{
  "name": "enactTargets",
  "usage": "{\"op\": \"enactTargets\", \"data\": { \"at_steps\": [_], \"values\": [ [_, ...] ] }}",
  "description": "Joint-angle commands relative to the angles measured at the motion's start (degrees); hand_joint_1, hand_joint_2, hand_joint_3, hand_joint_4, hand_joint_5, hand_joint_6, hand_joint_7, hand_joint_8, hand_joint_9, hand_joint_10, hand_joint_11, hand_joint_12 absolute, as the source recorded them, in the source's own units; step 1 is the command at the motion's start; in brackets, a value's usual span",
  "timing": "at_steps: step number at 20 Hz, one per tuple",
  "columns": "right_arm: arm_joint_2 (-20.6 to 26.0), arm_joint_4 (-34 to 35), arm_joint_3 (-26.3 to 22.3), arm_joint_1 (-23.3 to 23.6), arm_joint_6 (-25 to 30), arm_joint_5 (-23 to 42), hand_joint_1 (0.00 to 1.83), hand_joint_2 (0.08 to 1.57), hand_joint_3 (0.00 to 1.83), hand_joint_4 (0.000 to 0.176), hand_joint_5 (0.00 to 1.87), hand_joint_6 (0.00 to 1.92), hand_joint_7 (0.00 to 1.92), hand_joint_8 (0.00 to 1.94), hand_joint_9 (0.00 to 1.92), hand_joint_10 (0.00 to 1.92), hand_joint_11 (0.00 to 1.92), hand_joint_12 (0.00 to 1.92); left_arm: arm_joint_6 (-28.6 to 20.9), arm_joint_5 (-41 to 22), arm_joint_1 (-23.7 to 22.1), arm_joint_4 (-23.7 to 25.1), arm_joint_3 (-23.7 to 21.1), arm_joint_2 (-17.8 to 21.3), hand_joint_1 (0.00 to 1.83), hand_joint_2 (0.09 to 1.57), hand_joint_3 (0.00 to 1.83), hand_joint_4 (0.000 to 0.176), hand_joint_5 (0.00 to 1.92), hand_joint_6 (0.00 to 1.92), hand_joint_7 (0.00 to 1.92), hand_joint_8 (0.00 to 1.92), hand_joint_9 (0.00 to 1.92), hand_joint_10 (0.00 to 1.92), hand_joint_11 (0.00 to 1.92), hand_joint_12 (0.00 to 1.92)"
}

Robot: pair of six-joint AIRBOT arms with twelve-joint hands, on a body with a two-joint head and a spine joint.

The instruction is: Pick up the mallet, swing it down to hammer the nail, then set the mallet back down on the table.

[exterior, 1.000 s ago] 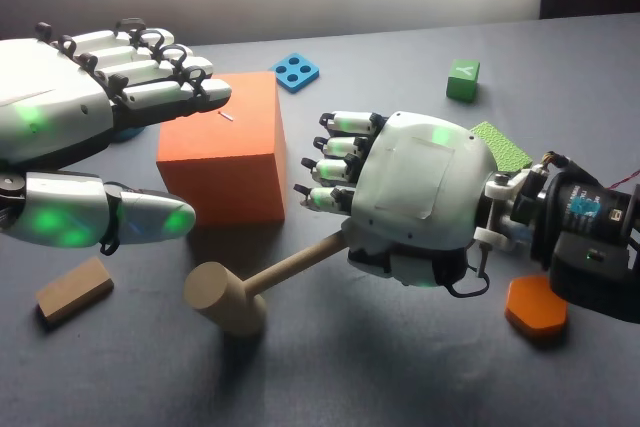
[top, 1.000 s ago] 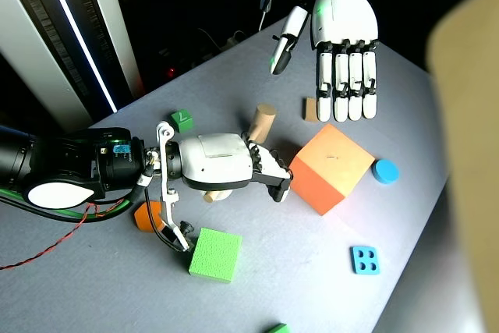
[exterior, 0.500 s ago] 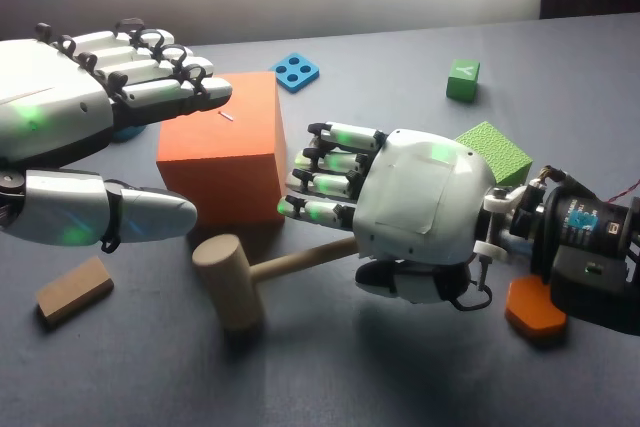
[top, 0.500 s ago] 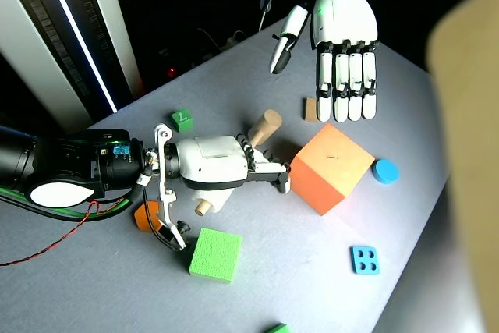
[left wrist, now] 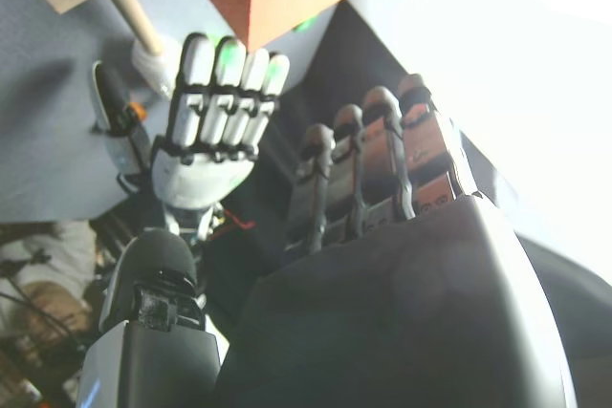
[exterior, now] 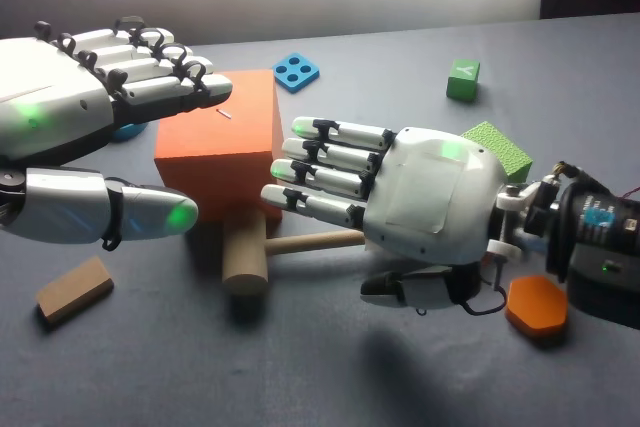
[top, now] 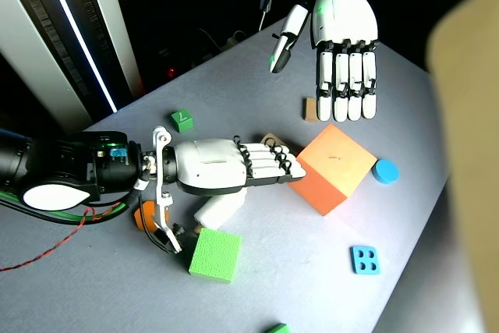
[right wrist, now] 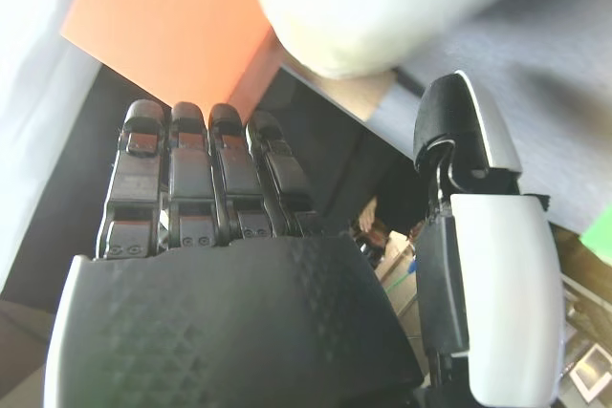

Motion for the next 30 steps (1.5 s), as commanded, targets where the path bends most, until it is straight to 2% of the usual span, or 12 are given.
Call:
{"op": "enactTargets", "data": {
  "at_steps": [1, 9, 12, 13, 14, 16, 19, 20, 21, 24, 27, 30],
  "values": [
    [1.6, 0.54, -1.3, 1.8, 1.21, 6.78, 0.54, 1.1, 0.0, 0.0, 0.0, 0.0, 0.0, 0.0, 0.0, 0.0, 0.0, 0.0, -0.24, -5.76, -0.77, -1.62, 0.11, 0.69, 0.0, 1.22, 0.0, 0.0, 0.12, 0.01, 0.1, 0.01, 0.08, 0.01, 0.04, 0.05],
    [13.45, 20.2, -11.15, 11.17, 2.44, -17.86, 0.58, 1.1, 0.0, 0.0, 0.01, 0.0, 0.0, 0.0, 0.01, 0.0, 0.06, 0.03, -0.29, -5.75, -0.77, -1.63, -0.01, 0.68, 0.0, 1.23, 0.0, 0.0, 0.11, 0.0, 0.08, 0.0, 0.06, 0.0, 0.01, 0.05],
    [19.24, 22.75, -16.04, 13.88, 2.42, -20.62, 0.69, 1.04, 0.0, 0.0, 0.26, 0.03, 0.29, 0.05, 0.3, 0.07, 0.0, 0.84, -0.57, -5.16, -0.77, -1.63, 0.13, 0.58, 0.0, 1.26, 0.0, 0.0, 0.39, 0.06, 0.45, 0.08, 0.42, 0.06, 0.0, 0.78],
    [20.88, 23.33, -17.6, 14.48, 2.42, -21.84, 0.69, 1.04, 0.0, 0.0, 0.27, 0.29, 0.14, 0.85, 0.11, 1.08, 0.0, 1.31, -0.58, -5.16, -0.77, -1.63, 0.39, 0.38, 0.02, 1.24, 0.0, 0.0, 0.24, 1.1, 0.23, 1.27, 0.24, 1.0, 0.0, 1.46],
    [22.34, 23.75, -18.98, 14.78, 2.42, -22.79, 0.7, 1.04, 0.0, 0.0, 0.05, 1.3, 0.03, 1.69, 0.03, 1.75, 0.0, 1.8, -0.71, -5.16, -0.77, -1.63, 0.7, 0.13, 0.24, 1.23, 0.0, 0.0, 0.17, 1.76, 0.17, 1.79, 0.18, 1.74, 0.06, 1.83],
    [25.61, 26.3, -21.71, 15.7, 2.43, -25.98, 0.7, 1.04, 0.0, 0.0, 0.0, 1.88, 0.0, 1.93, 0.13, 1.91, 0.14, 1.92, -1.12, -5.13, -0.92, -1.63, 1.23, -0.34, 0.16, 1.26, 0.0, 0.0, 0.02, 1.91, 0.02, 1.92, 0.07, 1.91, 0.12, 1.92],
    [29.22, 29.25, -23.84, 18.15, 2.84, -28.4, 0.73, 1.0, 0.0, 0.0, 0.38, 1.92, 0.42, 1.94, 0.56, 1.92, 0.75, 1.92, -0.87, -5.37, -1.47, -1.62, 1.32, -1.14, 0.0, 1.32, 0.01, 0.0, 1.09, 1.92, 1.18, 1.92, 1.1, 1.92, 0.99, 1.92],
    [29.99, 29.24, -24.38, 18.46, 2.5, -27.59, 0.7, 1.04, 0.0, 0.0, 0.82, 1.92, 0.95, 1.94, 1.03, 1.92, 1.19, 1.92, -0.47, -5.48, -1.54, -1.62, 1.08, -1.35, 0.07, 1.31, 0.0, 0.027, 1.44, 1.92, 1.51, 1.92, 1.49, 1.92, 1.43, 1.92],
    [30.1, 29.24, -24.47, 18.7, 2.1, -27.13, 0.7, 1.04, 0.0, 0.0, 1.11, 1.92, 1.27, 1.94, 1.34, 1.92, 1.44, 1.92, -0.18, -5.48, -1.58, -1.62, 0.74, -1.45, 0.12, 1.27, 0.0, 0.146, 1.39, 1.76, 1.56, 1.92, 1.62, 1.92, 1.55, 1.92],
    [29.96, 29.24, -24.47, 18.39, -0.1, -25.61, 0.44, 1.17, 0.02, 0.003, 1.61, 1.92, 1.67, 1.94, 1.68, 1.92, 1.71, 1.92, 0.42, -5.83, -1.73, -1.62, -0.01, -2.17, 0.36, 1.31, 0.01, 0.176, 1.4, 1.88, 1.58, 1.92, 1.65, 1.92, 1.68, 1.92],
    [29.96, 29.23, -24.47, 17.88, -1.77, -23.81, 0.72, 1.48, 0.03, 0.087, 1.59, 1.92, 1.72, 1.94, 1.76, 1.92, 1.82, 1.92, 0.74, -5.84, -1.86, -1.62, -0.3, -2.54, 1.19, 1.36, 0.0, 0.176, 1.59, 1.92, 1.71, 1.92, 1.79, 1.92, 1.88, 1.92],
    [29.99, 29.23, -24.46, 17.57, -2.47, -22.82, 0.93, 1.49, 0.0, 0.173, 1.55, 1.92, 1.66, 1.94, 1.72, 1.92, 1.78, 1.92, 0.78, -5.94, -1.87, -1.62, -0.18, -2.93, 1.19, 1.39, 0.0, 0.176, 1.62, 1.92, 1.67, 1.92, 1.72, 1.92, 1.78, 1.92]
  ]
}}
